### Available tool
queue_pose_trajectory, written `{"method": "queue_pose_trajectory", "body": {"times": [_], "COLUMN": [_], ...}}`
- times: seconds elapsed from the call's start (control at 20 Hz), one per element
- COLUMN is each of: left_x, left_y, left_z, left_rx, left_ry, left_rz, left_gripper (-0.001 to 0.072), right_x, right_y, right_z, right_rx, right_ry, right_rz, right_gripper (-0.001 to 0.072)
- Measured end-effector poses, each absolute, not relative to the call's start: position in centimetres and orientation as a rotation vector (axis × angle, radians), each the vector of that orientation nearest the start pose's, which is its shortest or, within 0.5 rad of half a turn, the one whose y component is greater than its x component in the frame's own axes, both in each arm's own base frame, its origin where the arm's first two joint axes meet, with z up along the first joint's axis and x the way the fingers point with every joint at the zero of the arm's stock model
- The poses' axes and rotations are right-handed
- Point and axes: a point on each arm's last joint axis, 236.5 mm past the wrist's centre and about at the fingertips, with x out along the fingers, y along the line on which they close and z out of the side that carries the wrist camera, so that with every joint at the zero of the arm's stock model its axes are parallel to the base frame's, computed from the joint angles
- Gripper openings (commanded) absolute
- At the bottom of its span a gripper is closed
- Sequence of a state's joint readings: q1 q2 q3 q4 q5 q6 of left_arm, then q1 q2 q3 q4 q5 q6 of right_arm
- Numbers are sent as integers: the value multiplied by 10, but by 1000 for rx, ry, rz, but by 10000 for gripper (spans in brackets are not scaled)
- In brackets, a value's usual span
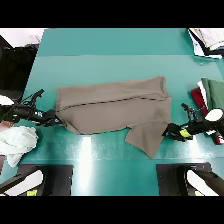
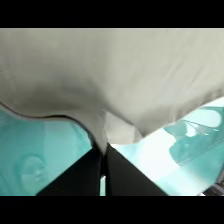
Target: Fold the shirts.
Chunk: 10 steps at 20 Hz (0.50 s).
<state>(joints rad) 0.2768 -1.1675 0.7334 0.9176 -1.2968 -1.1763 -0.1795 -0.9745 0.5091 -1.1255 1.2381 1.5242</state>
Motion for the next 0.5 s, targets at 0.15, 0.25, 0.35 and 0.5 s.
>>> {"method": "queue_pose_trajectory", "body": {"times": [0.15,0.25,0.35,0.5], "left_x": [269,268,268,266], "left_y": [-69,-69,-69,-69], "left_z": [-44,-44,-45,-44], "left_rx": [-562,-556,-552,-548], "left_ry": [1460,1462,1464,1471], "left_rz": [-405,-407,-406,-411], "left_gripper": [27,27,26,25], "right_x": [209,218,225,231], "right_y": [66,66,62,60], "right_z": [-83,-84,-86,-81], "right_rx": [604,615,602,571], "right_ry": [1556,1517,1485,1466], "right_rz": [83,71,59,80], "right_gripper": [309,160,20,19]}}
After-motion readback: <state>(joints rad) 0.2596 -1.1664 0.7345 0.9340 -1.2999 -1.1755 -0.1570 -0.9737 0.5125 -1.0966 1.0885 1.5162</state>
